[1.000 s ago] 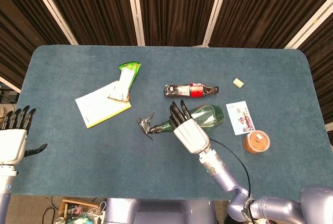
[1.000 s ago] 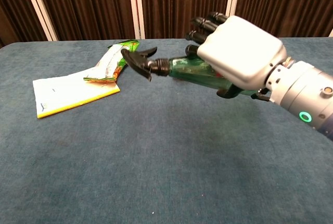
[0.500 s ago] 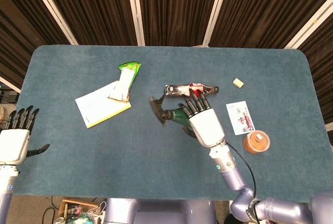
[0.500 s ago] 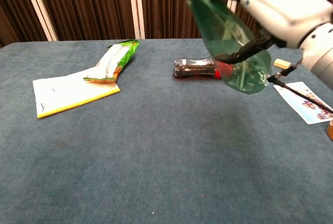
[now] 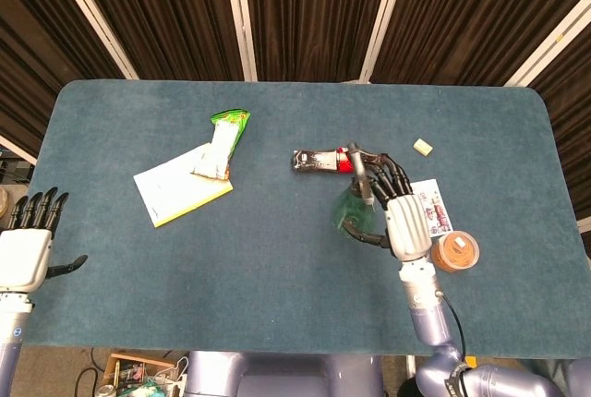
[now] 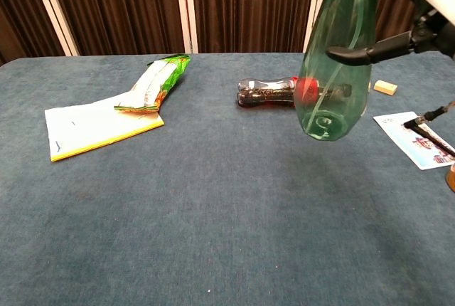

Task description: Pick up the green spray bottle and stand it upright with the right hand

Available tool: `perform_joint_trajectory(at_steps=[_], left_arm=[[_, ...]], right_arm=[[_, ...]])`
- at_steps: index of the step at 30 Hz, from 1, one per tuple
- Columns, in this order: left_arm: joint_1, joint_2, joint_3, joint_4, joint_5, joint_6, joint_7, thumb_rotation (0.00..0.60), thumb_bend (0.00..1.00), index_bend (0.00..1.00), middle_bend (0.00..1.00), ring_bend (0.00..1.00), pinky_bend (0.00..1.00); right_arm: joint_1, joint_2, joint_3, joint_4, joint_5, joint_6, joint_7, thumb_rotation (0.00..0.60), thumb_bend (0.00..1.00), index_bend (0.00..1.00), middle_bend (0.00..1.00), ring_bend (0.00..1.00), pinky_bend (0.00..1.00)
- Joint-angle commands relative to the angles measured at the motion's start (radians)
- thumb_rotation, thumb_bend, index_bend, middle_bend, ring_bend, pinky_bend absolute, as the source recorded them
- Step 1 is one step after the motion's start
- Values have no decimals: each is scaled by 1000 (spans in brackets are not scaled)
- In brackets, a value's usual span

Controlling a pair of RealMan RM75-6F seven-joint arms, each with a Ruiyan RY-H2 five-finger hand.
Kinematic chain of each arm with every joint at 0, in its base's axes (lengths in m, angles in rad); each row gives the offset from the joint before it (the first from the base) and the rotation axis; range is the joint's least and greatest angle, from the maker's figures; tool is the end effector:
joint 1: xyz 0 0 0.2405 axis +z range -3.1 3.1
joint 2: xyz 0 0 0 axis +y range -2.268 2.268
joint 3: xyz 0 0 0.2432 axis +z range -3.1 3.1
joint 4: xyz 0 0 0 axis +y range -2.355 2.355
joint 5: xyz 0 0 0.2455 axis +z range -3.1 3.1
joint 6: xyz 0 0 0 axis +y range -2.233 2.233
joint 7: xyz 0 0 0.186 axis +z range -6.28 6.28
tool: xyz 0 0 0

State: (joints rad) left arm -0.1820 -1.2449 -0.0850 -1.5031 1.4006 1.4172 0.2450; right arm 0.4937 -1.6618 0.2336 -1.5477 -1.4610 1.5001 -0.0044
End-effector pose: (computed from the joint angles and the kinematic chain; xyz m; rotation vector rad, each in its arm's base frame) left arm -0.3162 0.2651 0.0928 -1.4357 -0.7464 -0.7394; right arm -0.1063 -0.3288 0.0085 1.3130 -0.9923 1.6291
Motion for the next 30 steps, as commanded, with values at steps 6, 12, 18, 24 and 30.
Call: perform_joint_trajectory(at_steps=[6, 12, 18, 24, 30], left_arm=[[3, 2, 3, -1, 9, 9, -3, 600, 10, 0, 0, 0, 47], [4, 2, 6, 2, 14, 10, -8, 600, 10, 0, 0, 0, 47], [7, 6, 10, -1, 23, 16, -16, 600, 10, 0, 0, 0, 47], [8, 8, 13, -4, 27, 16, -17, 600, 10, 0, 0, 0, 47], [9, 9, 14, -9, 30, 17, -18, 600, 9, 0, 0, 0, 47]], right_arm=[[-56, -115, -61, 201, -111, 126, 151, 600, 475, 960, 188, 0, 75], [-90, -197, -110, 353, -190, 218, 186, 600, 475, 959, 186, 0, 63], [-101, -242, -123, 419, -177, 196, 230, 600, 474, 958, 184, 0, 61], [-103, -230, -137, 396, -124, 82, 256, 600, 474, 954, 176, 0, 59], [-94, -188, -129, 342, -106, 23, 220, 600, 475, 954, 173, 0, 57]])
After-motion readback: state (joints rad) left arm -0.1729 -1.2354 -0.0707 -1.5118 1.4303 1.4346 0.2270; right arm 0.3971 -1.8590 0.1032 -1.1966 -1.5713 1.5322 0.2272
